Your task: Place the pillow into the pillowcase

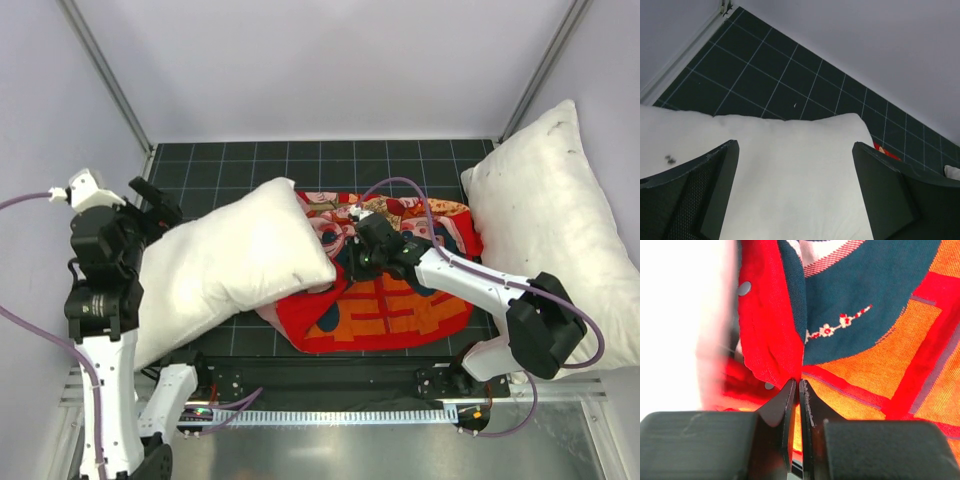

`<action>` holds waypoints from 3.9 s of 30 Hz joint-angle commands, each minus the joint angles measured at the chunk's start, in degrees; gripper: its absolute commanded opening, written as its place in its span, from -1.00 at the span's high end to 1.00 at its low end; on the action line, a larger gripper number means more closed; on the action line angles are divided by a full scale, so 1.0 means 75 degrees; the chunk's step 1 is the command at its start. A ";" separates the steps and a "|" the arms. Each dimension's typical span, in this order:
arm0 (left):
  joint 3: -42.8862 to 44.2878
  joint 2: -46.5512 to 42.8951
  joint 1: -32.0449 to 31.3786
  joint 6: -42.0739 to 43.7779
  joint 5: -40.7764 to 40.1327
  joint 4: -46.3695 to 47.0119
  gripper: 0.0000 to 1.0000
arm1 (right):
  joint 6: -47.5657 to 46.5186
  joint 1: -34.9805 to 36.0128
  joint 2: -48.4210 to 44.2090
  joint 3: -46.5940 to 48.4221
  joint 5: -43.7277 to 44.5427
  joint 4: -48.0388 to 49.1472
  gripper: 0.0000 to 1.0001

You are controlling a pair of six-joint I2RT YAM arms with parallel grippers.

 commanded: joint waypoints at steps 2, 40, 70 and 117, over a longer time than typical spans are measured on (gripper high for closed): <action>0.1000 0.1174 0.0028 0.0001 0.0875 -0.0539 -1.00 | -0.0177 0.0025 -0.0307 0.0270 0.0241 -0.0216 0.73; -0.2748 0.4505 -0.5878 -0.1160 -0.3585 0.1418 0.35 | 0.1029 -0.0010 -0.1748 0.0071 -0.1702 0.1096 0.90; -0.2679 0.3321 -0.8199 -0.1370 -0.1206 -0.0317 0.93 | 0.0105 -0.0127 -0.0436 0.1828 0.0486 -0.0437 0.22; -0.2643 0.4704 -0.8315 -0.0597 0.1181 0.1112 1.00 | -0.0423 -0.0982 0.2083 0.3995 0.1661 -0.0719 0.92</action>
